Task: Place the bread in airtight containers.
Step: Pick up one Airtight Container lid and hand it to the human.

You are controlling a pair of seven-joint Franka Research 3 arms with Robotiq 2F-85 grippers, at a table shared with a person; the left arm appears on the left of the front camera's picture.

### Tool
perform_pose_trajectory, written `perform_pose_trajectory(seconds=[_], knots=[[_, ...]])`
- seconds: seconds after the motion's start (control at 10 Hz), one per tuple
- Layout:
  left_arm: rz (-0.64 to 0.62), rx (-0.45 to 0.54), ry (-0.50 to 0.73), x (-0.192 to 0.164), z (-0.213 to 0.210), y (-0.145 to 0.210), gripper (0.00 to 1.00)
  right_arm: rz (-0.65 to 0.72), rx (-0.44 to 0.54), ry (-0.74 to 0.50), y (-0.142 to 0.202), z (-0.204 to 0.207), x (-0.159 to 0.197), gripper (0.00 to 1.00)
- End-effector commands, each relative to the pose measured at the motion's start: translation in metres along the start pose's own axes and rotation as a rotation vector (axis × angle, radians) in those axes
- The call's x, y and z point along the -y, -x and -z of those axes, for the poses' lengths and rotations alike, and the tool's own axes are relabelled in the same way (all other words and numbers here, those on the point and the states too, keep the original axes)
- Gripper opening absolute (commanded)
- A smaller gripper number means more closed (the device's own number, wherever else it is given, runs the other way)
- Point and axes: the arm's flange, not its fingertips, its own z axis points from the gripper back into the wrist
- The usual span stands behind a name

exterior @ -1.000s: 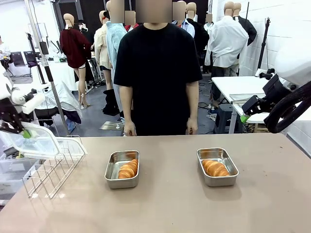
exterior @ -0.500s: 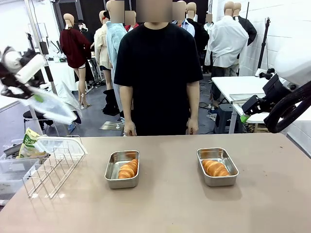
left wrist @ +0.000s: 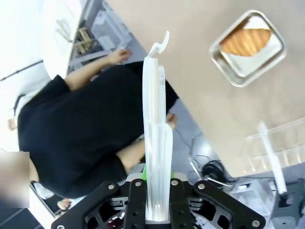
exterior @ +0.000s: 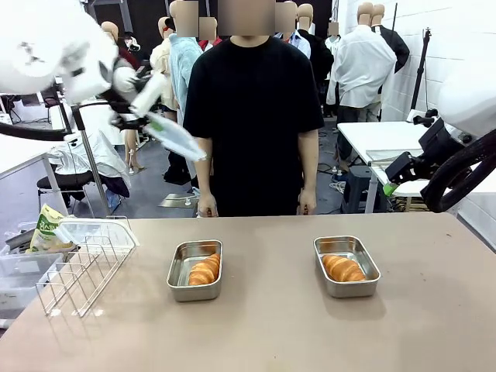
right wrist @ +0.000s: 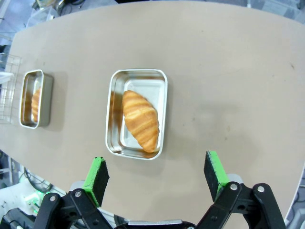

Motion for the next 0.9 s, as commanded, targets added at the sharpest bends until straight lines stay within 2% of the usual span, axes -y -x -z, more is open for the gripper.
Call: perform_pose_trajectory(seconds=[0.0, 0.3, 0.5, 0.8], knots=[[0.09, 0.046, -0.017, -0.031, 0.013, -0.009, 0.0, 0.001, 0.001, -0.002, 0.0, 0.001, 0.0, 1.0], [0.198, 0.086, -0.099, -0.055, 0.055, -0.031, 0.0, 0.001, 0.001, -0.002, 0.0, 0.001, 0.0, 1.0], [0.202, 0.123, -0.084, -0.057, 0.076, -0.035, 0.0, 0.001, 0.001, -0.002, 0.0, 0.001, 0.0, 1.0], [0.185, 0.182, -0.155, -0.052, 0.081, -0.035, 0.0, 0.001, 0.001, -0.002, 0.0, 0.001, 0.0, 1.0]])
